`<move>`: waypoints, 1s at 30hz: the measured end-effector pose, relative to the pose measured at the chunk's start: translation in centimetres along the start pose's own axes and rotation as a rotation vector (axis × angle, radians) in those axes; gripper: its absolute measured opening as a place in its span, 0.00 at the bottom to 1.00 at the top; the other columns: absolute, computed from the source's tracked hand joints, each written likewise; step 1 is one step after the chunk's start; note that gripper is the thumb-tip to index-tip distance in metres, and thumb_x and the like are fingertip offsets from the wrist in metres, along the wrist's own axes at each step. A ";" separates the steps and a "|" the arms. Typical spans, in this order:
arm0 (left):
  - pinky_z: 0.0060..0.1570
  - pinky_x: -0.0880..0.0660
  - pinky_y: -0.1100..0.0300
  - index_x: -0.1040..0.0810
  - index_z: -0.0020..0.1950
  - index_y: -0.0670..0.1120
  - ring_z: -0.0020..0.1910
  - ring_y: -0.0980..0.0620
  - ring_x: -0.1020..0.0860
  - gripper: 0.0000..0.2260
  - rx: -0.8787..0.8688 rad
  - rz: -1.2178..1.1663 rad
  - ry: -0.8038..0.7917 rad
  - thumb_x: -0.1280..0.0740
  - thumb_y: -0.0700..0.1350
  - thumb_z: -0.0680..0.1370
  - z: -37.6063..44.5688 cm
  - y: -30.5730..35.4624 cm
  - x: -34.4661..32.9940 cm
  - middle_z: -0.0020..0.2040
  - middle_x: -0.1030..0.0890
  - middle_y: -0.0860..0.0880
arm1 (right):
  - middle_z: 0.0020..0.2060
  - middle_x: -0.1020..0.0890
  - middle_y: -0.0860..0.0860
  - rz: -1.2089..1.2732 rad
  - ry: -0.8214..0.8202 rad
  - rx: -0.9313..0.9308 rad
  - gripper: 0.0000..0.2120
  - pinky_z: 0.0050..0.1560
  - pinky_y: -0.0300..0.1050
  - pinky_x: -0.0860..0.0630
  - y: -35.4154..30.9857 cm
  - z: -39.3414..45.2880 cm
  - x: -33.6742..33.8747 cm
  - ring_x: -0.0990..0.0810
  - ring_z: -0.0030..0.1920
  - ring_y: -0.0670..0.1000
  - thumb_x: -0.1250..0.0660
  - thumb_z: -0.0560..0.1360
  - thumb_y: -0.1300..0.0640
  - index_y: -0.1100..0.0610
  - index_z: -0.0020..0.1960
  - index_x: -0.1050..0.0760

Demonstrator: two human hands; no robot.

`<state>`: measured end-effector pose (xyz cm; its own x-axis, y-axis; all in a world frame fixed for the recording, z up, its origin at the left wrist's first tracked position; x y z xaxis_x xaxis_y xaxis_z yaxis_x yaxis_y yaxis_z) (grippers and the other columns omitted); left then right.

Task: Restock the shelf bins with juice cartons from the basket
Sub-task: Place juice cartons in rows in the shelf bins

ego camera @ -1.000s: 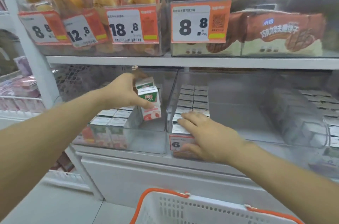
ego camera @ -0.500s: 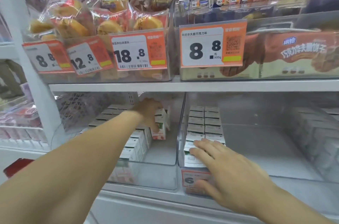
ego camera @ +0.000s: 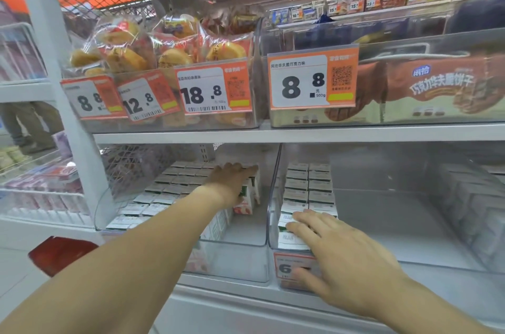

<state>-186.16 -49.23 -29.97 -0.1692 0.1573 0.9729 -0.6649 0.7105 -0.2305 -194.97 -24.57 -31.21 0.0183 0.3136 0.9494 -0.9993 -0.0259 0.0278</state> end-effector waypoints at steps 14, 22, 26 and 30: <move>0.75 0.57 0.36 0.44 0.77 0.62 0.79 0.38 0.56 0.29 0.048 0.121 -0.043 0.34 0.53 0.80 0.4 0.2 -1.2 0.79 0.50 0.38 | 0.59 0.19 0.43 -0.010 -0.018 0.011 0.28 0.54 0.38 0.22 0.4 0.1 -0.2 0.18 0.58 0.46 0.41 0.69 0.30 0.45 0.60 0.23; 0.77 0.52 0.42 0.43 0.78 0.58 0.78 0.43 0.48 0.31 0.050 -0.127 0.075 0.33 0.54 0.78 -3.5 0.2 1.0 0.78 0.42 0.45 | 0.71 0.30 0.44 0.052 -0.075 0.021 0.29 0.69 0.41 0.33 0.2 0.0 0.3 0.30 0.72 0.48 0.43 0.75 0.34 0.46 0.72 0.33; 0.62 0.30 0.47 0.25 0.65 0.49 0.63 0.43 0.28 0.18 0.091 -0.403 0.501 0.37 0.52 0.76 -9.3 -0.9 3.6 0.60 0.24 0.46 | 0.78 0.44 0.43 0.109 -0.123 0.053 0.32 0.76 0.42 0.46 0.7 0.2 0.4 0.44 0.78 0.48 0.45 0.78 0.33 0.44 0.77 0.45; 0.46 0.29 0.64 0.23 0.47 0.45 0.43 0.54 0.25 0.04 0.031 -0.738 0.923 0.36 0.39 0.74 -18.1 2.9 5.1 0.43 0.23 0.52 | 0.73 0.35 0.48 0.086 -0.052 0.073 0.41 0.77 0.60 0.45 0.3 0.1 1.9 0.38 0.75 0.53 0.35 0.70 0.27 0.47 0.75 0.39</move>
<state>-175.76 -33.94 -25.40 0.8443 0.1609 0.5111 -0.4012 0.8221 0.4039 -195.28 -24.11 -29.37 -0.0639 0.2575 0.9642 -0.9922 -0.1199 -0.0337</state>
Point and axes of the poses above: each hand's wrist, its own z-axis towards the middle knuckle, its own x-axis out of the back of the hand, y = z × x, the point moved 5 cm from there along z, towards the middle knuckle
